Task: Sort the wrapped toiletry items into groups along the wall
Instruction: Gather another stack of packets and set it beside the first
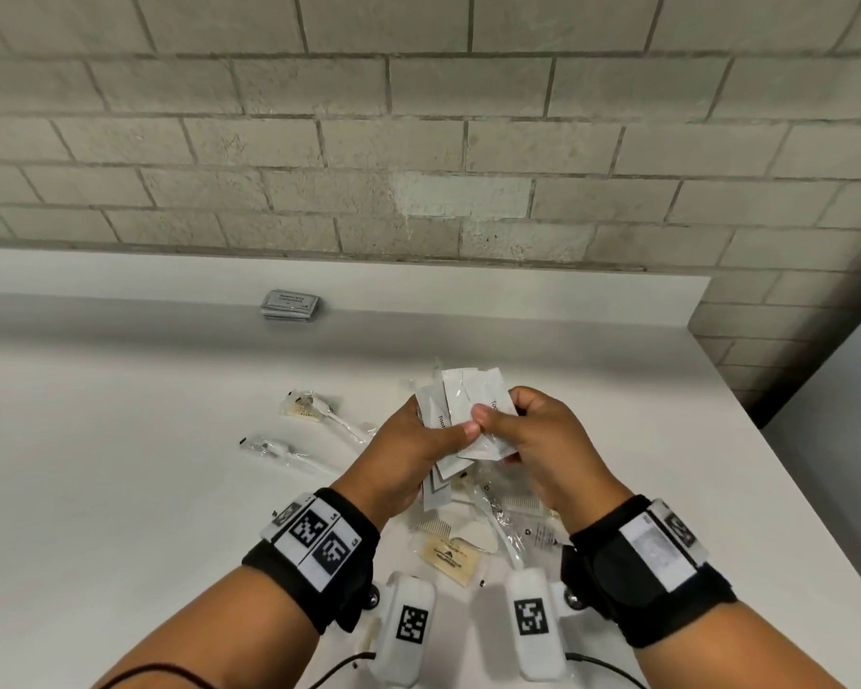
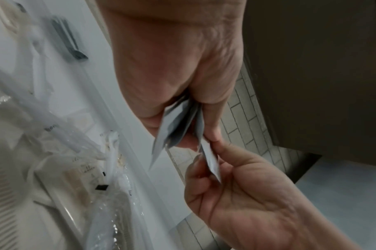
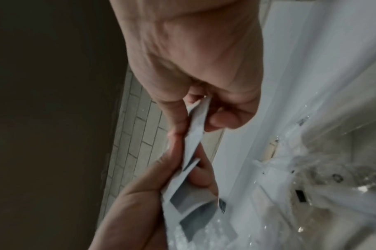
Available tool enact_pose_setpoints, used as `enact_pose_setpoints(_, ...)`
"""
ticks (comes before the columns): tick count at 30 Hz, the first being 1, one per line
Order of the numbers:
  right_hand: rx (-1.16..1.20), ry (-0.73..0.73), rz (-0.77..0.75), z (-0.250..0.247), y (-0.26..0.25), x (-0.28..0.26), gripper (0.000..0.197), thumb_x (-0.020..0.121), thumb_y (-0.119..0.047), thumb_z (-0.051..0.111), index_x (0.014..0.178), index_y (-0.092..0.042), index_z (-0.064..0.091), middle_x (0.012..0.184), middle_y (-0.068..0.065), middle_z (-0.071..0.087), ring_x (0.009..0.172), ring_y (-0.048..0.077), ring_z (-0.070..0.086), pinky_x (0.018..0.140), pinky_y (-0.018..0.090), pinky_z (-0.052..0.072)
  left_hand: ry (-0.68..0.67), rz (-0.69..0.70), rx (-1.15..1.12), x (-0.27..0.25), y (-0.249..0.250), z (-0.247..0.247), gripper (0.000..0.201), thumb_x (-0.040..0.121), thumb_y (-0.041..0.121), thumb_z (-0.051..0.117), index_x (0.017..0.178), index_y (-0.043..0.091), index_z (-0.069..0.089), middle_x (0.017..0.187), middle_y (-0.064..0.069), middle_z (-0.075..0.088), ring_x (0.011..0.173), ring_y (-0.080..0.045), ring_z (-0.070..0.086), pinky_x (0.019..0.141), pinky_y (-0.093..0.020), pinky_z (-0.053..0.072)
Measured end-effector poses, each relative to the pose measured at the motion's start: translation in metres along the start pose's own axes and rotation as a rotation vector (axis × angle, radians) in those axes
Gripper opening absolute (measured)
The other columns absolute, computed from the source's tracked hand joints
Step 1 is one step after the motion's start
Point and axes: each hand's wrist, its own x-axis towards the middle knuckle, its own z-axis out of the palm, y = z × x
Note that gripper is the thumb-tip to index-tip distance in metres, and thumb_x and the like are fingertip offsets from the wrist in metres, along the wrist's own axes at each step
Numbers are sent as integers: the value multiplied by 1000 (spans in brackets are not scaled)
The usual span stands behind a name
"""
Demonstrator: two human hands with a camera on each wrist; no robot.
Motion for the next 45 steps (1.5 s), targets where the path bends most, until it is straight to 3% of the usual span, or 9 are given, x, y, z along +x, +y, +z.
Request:
enact_pose_setpoints(5, 242, 114, 31, -22, -10, 12, 13, 87, -4, 64, 95, -12, 60, 82, 7, 70, 67, 21, 68, 60, 35, 54, 133, -16, 62, 3, -1, -9, 27, 89, 5, 63, 115, 5, 61, 102, -15, 72, 88, -28, 70, 74, -35, 56)
enact_pose_setpoints(10, 175, -95, 110, -11, -17, 2, 26, 76, -1, 72, 102, -2, 67, 92, 18, 74, 76, 31, 70, 64, 38, 57, 85, 15, 191, 3, 0, -6, 35, 85, 15, 70, 118, 10, 61, 105, -11, 72, 95, -27, 70, 81, -37, 55)
enact_pose_setpoints(16, -251, 259, -202, -5, -15, 10, 11, 82, -17, 69, 84, -6, 68, 82, 19, 71, 65, 22, 63, 61, 37, 54, 214, 169, 426, 1, 9, 0, 21, 96, 21, 55, 114, 29, 60, 108, 5, 69, 69, -9, 68, 64, -17, 51)
enact_pose_setpoints(20, -134, 6, -116, 9, -15, -1, 10, 90, -14, 63, 91, -9, 71, 79, 13, 72, 66, 29, 65, 64, 40, 54, 14, 57, 261, -3, 6, 5, 26, 90, 25, 63, 116, 17, 63, 88, -2, 69, 74, -17, 64, 75, -34, 54)
enact_pose_setpoints(24, 206, -10, -39, 0, -23, 0, 13, 95, -10, 56, 105, -6, 63, 87, 12, 71, 73, 28, 67, 62, 34, 55, 71, -55, -13, -2, 5, 1, 15, 91, 4, 59, 107, 3, 60, 72, -6, 65, 61, -13, 62, 52, -24, 51)
enact_pose_setpoints(29, 359, 7, -26, -19, -27, 1, 18, 97, -17, 52, 111, -11, 60, 75, 1, 68, 63, 16, 65, 55, 30, 51, 57, -66, -45, 0, 7, -5, 14, 90, 2, 60, 103, 3, 61, 70, -5, 66, 61, -13, 62, 52, -22, 51)
enact_pose_setpoints(37, 116, 69, -27, -5, -17, 9, 12, 96, -14, 55, 107, -11, 59, 97, 15, 67, 80, 27, 66, 62, 34, 54, -55, -197, 27, -1, 8, -1, 40, 82, 21, 69, 118, 9, 57, 96, -14, 73, 75, -21, 69, 73, -39, 55)
enact_pose_setpoints(40, 210, 91, 4, -24, -19, 17, 11, 95, -15, 57, 106, -14, 57, 94, 13, 64, 78, 28, 66, 59, 34, 55, 62, -395, -106, 2, 10, -12, 51, 90, 39, 59, 123, 1, 53, 100, -19, 72, 74, -23, 71, 62, -33, 57)
enact_pose_setpoints(45, 118, 40, 50, -27, -10, 15, 13, 95, -17, 57, 108, -15, 57, 89, 7, 61, 69, 21, 64, 55, 29, 52, -6, -483, -353, 2, 8, -27, 44, 92, 5, 39, 131, -12, 46, 109, -22, 66, 81, -28, 70, 65, -34, 60)
